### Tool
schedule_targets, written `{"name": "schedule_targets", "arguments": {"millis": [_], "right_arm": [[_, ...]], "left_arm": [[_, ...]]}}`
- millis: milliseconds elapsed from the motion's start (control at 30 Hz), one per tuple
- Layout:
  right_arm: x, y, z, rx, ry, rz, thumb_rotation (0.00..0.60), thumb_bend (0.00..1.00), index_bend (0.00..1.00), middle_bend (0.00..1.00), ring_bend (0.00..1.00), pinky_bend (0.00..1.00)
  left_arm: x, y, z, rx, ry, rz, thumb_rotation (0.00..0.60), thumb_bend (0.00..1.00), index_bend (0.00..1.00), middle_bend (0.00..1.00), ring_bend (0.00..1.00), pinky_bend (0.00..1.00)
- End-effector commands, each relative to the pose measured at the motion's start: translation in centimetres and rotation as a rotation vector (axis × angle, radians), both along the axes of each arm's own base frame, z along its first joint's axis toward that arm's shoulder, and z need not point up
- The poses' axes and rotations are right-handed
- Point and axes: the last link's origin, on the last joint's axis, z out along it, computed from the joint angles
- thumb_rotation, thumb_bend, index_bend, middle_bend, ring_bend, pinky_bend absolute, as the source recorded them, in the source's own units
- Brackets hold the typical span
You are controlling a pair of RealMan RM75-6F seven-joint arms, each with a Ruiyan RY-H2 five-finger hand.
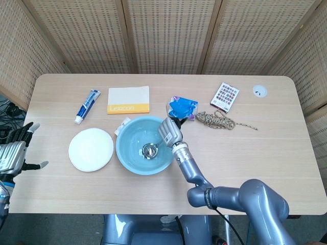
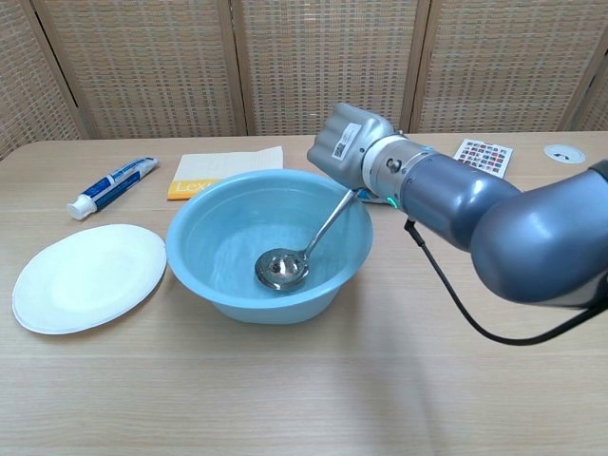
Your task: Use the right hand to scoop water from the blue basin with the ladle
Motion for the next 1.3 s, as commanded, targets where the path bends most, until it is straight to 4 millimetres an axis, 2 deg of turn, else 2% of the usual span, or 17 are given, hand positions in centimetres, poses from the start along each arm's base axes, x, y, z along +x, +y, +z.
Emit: {"name": "schedule_targets", "arguments": {"millis": [33, 200, 500, 867, 1300], "right_arm": [[-0.1, 0.3, 0.5, 0.013, -0.067, -0.107, 0.6, 0.73, 0.83, 1.0, 1.0, 1.0], [0.9, 0.4, 1.8, 0.032, -0.188, -0.224, 0.6, 0.73, 0.83, 1.0, 1.0, 1.0], [2.3, 0.1, 3.9, 0.048, -0.333, -0.33, 0.6, 0.73, 0.83, 1.0, 1.0, 1.0], [3.4, -0.6, 6.5, 0.03, -0.369, -0.418, 0.6, 0.73, 0.84, 1.0, 1.0, 1.0], [5.1, -0.6, 8.4, 0.047, -0.435, -0.501, 0.6, 0.74, 0.84, 1.0, 1.0, 1.0]], "left_arm": [[0.0, 0.0, 0.0, -0.001, -0.001, -0.001, 0.6, 0.0, 0.0, 0.0, 0.0, 0.0], [0.1, -0.1, -0.2, -0.005, 0.001, -0.002, 0.6, 0.0, 0.0, 0.0, 0.0, 0.0], [0.2, -0.2, -0.4, -0.013, -0.004, 0.0, 0.6, 0.0, 0.0, 0.0, 0.0, 0.0], [0.2, 0.0, -0.5, -0.023, -0.01, 0.003, 0.6, 0.0, 0.0, 0.0, 0.0, 0.0], [0.1, 0.2, -0.5, -0.029, -0.011, 0.007, 0.6, 0.0, 0.0, 0.0, 0.0, 0.0]]}}
